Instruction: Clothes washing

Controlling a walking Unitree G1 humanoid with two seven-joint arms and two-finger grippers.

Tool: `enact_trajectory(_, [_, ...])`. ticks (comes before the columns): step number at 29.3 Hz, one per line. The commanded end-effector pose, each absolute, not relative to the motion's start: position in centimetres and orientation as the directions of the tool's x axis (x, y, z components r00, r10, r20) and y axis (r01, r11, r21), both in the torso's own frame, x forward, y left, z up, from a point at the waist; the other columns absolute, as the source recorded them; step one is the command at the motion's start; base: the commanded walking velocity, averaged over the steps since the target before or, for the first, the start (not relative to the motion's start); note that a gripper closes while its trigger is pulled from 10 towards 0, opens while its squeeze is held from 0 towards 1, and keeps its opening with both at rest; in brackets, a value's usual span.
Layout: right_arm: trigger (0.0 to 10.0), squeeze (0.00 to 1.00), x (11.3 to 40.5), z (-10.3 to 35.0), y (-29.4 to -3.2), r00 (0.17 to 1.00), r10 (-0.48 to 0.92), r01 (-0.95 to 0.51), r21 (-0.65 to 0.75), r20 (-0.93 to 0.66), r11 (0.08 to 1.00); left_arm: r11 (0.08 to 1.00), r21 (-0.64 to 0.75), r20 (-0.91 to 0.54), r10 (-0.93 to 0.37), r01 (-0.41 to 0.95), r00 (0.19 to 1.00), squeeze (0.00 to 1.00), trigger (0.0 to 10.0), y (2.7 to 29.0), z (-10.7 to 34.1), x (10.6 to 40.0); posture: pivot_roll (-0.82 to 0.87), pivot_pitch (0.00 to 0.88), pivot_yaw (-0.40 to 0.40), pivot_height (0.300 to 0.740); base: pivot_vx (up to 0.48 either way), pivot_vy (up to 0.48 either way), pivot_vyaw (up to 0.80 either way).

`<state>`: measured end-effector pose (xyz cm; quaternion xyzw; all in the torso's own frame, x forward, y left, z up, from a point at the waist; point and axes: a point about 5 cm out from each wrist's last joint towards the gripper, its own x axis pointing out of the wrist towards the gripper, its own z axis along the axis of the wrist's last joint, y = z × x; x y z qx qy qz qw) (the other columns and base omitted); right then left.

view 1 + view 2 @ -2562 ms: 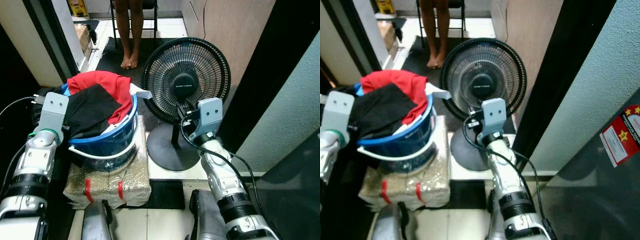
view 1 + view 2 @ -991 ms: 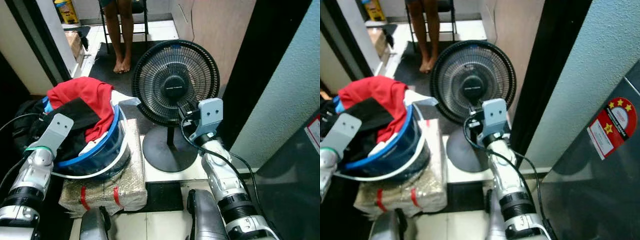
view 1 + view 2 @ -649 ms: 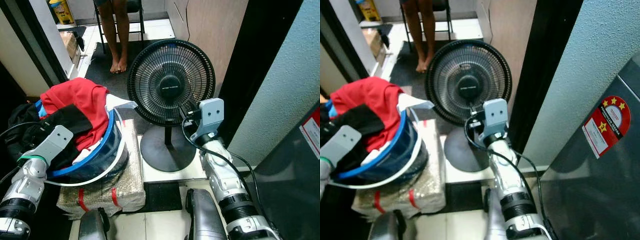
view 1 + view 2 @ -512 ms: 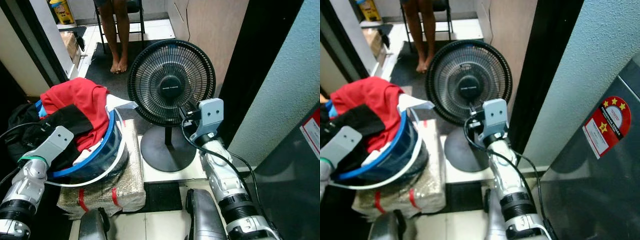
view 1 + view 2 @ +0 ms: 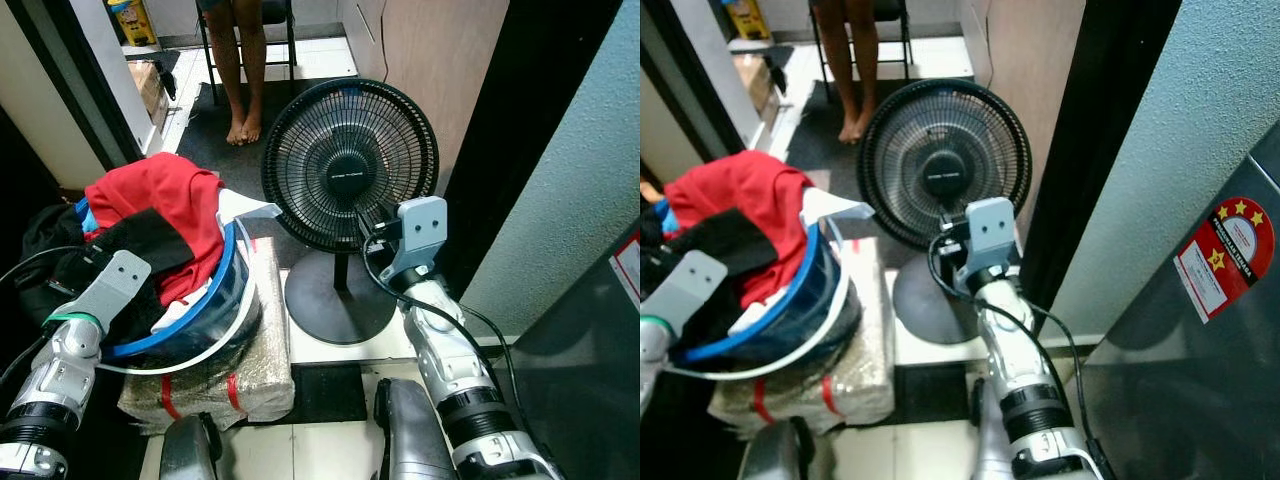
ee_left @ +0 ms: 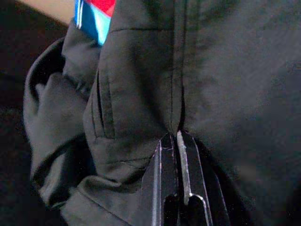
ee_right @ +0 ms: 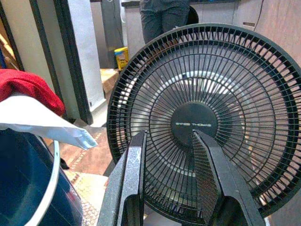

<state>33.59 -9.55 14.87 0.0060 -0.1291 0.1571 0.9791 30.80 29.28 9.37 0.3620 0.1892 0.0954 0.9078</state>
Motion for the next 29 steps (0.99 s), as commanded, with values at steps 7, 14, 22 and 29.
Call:
enact_trajectory(7, [10.0,0.0,33.6,15.0,-9.2,0.912,0.315,-0.32,-0.024,0.261,0.947,0.96,0.235,-0.104,-0.129,0.151,0.986,0.0,0.0,21.5,14.8,31.9,0.03,0.02,0.033,0.395,0.0,0.0,0.0])
enact_trajectory(14, [10.0,0.0,33.6,14.9,-9.1,0.911,0.319,-0.324,-0.024,0.26,0.946,0.982,0.131,-0.04,-0.134,0.138,0.99,0.0,0.0,21.1,17.5,32.7,0.03,0.015,0.031,0.395,0.0,0.0,0.0])
enact_trajectory(22, [10.0,0.0,33.6,15.0,-9.1,0.91,0.322,-0.326,-0.026,0.263,0.945,0.985,0.062,0.018,-0.162,0.16,0.987,0.0,0.0,20.0,19.5,33.0,0.02,0.006,0.032,0.395,0.0,0.0,0.0])
enact_trajectory(29, [10.0,0.0,33.6,15.0,-9.1,0.908,0.324,-0.328,-0.03,0.264,0.944,0.925,0.301,-0.027,-0.234,0.231,0.972,0.0,10.0,19.0,19.2,32.1,0.02,0.001,0.031,0.395,0.0,0.0,0.0])
